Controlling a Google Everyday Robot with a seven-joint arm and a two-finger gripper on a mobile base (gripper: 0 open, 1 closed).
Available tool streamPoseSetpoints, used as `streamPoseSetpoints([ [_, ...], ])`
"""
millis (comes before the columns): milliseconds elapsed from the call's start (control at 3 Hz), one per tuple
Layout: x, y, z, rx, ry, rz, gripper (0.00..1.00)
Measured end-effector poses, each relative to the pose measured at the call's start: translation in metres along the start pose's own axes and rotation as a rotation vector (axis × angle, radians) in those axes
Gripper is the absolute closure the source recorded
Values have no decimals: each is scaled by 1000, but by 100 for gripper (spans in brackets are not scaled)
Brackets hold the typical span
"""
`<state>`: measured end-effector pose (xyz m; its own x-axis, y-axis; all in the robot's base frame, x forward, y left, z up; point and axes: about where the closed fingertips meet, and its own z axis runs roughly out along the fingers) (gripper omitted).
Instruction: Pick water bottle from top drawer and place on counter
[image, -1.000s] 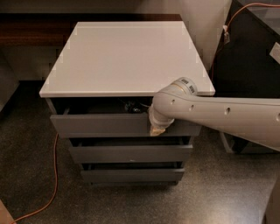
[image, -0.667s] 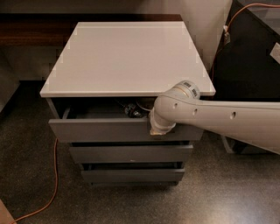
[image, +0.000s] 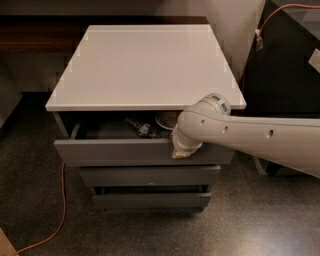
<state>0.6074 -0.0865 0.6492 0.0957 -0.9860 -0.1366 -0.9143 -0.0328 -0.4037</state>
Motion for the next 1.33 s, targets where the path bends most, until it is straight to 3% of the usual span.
streamPoseSetpoints([
  [667,-4,12,-6,-11,-11,-1,100],
  [1000,-12,33,-19,-26,-35,8,100],
  [1333,-12,32,-19,-26,-35,8,100],
])
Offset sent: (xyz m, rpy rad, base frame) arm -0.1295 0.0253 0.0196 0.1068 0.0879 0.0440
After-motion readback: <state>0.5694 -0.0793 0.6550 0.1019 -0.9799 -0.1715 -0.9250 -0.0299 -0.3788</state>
